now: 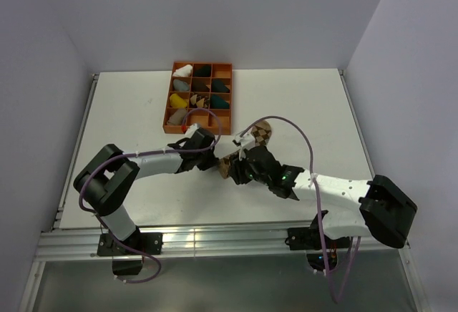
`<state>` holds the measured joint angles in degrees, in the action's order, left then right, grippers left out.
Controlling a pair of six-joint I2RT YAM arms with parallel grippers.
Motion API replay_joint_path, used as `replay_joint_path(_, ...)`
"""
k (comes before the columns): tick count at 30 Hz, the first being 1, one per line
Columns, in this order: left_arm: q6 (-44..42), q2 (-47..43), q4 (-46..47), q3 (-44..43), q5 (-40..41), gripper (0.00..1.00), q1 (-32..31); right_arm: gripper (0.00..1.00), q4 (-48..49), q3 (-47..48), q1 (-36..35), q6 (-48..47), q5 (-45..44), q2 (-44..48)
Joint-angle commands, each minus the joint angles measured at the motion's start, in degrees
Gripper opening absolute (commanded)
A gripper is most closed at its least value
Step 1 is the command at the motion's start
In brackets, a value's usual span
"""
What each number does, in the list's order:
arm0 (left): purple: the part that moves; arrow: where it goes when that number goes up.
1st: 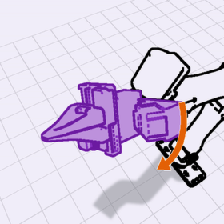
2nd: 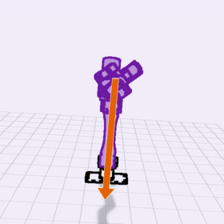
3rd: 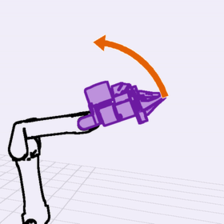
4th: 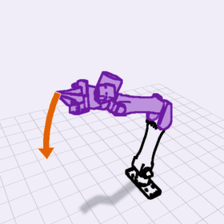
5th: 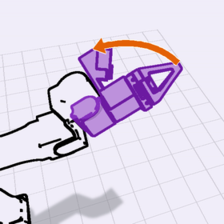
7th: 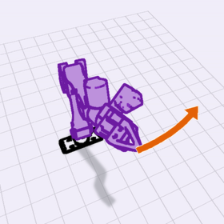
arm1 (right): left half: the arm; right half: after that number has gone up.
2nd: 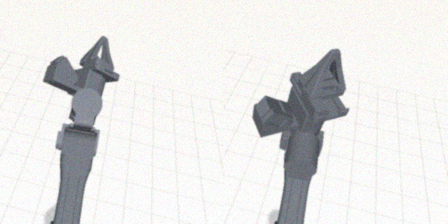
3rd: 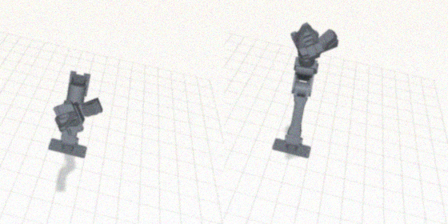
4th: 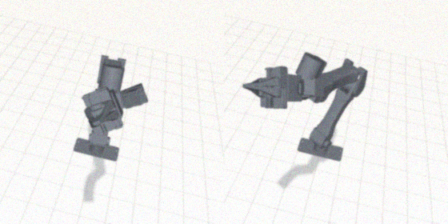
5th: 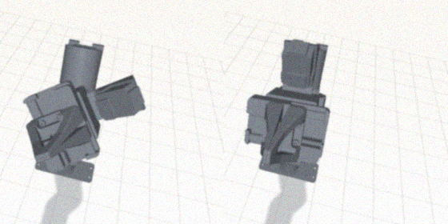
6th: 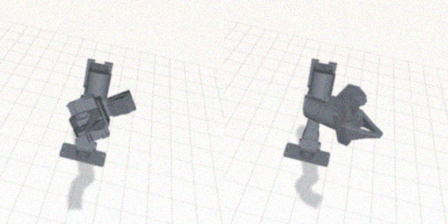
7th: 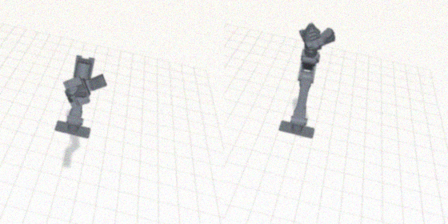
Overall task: Roll the socks
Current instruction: Roll the sock at the center of the board.
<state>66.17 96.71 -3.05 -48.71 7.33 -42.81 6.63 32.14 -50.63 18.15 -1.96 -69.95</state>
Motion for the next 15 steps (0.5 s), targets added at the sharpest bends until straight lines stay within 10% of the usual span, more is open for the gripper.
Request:
replay_joint_path(1, -2.27, -0.82, -6.53, -2.00, 2.51, 0.00, -0.61, 0.45, 3.37, 1.17, -4.10, -6.37, -8.74, -2.37)
replay_joint_path(15, -3.15, -0.82, -9.08, -3.15, 1.72, 0.00, -1.14, 0.44, 6.55, 8.64, -15.37, -14.72, -22.91, -15.46)
